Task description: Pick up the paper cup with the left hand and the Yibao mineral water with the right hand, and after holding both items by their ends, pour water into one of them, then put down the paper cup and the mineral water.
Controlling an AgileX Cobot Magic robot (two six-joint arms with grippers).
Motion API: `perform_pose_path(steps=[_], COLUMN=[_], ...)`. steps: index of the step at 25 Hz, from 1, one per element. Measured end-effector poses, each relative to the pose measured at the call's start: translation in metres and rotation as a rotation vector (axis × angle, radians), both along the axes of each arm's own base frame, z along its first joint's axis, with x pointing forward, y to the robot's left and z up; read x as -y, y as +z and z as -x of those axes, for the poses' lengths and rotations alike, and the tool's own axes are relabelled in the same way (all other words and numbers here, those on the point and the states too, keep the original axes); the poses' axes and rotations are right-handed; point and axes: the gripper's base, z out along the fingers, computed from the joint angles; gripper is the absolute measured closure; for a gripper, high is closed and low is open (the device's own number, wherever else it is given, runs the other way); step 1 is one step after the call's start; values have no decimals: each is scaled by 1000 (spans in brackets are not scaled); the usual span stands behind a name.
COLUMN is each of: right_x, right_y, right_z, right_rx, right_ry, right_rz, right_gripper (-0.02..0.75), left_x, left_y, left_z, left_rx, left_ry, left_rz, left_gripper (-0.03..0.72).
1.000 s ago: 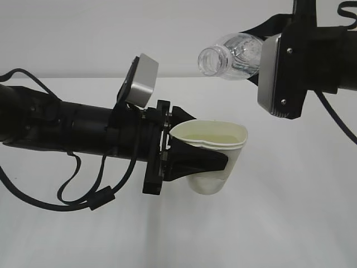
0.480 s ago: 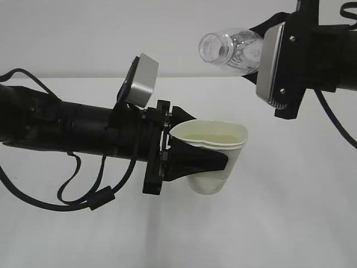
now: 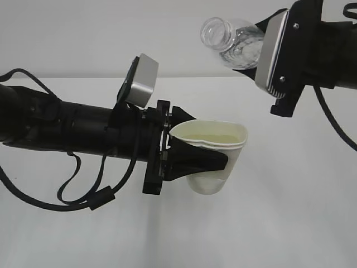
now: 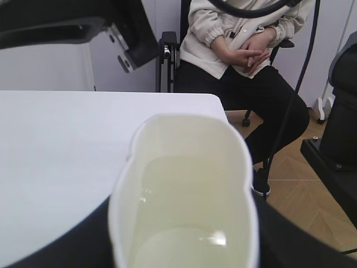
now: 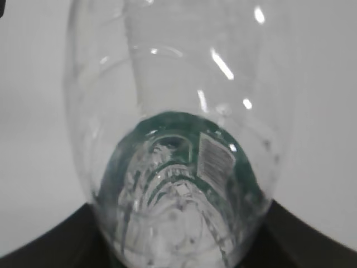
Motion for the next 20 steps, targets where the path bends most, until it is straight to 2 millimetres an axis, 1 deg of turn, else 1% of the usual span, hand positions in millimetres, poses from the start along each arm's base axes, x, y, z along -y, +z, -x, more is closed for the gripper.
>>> perform_pose_path(steps=[20], right_x=[0], right_y=[0], right_z=[0], right_rx=[-70], right_ry=[-35], right_rz=[-106], right_gripper=[318], left_x=[0], left_y=[0], left_z=[0], left_rx=[0], left_ry=[1], left_rz=[-1], left_gripper=[343])
